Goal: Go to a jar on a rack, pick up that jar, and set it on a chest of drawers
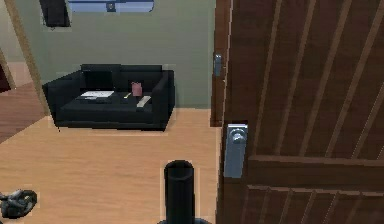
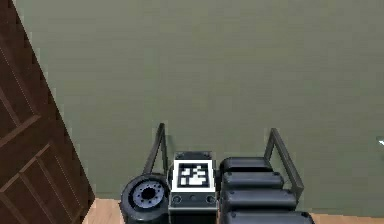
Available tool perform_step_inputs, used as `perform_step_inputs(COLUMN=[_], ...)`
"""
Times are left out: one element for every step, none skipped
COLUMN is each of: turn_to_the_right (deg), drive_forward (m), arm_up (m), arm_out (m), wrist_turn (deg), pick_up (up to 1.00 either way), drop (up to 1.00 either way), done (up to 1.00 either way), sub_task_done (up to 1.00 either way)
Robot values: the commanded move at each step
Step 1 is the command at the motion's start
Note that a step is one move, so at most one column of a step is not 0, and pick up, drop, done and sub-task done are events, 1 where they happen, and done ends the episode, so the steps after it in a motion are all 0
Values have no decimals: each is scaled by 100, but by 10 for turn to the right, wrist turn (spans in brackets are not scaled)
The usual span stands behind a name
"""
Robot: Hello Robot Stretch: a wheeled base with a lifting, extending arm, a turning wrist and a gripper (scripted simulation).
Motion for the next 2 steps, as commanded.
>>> perform_step_inputs(turn_to_the_right=[-450,-450], drive_forward=[0,0], arm_up=[0,0], arm_out=[0,0], wrist_turn=[0,0], pick_up=[0,0], drop=[0,0], done=[0,0], sub_task_done=[0,0])
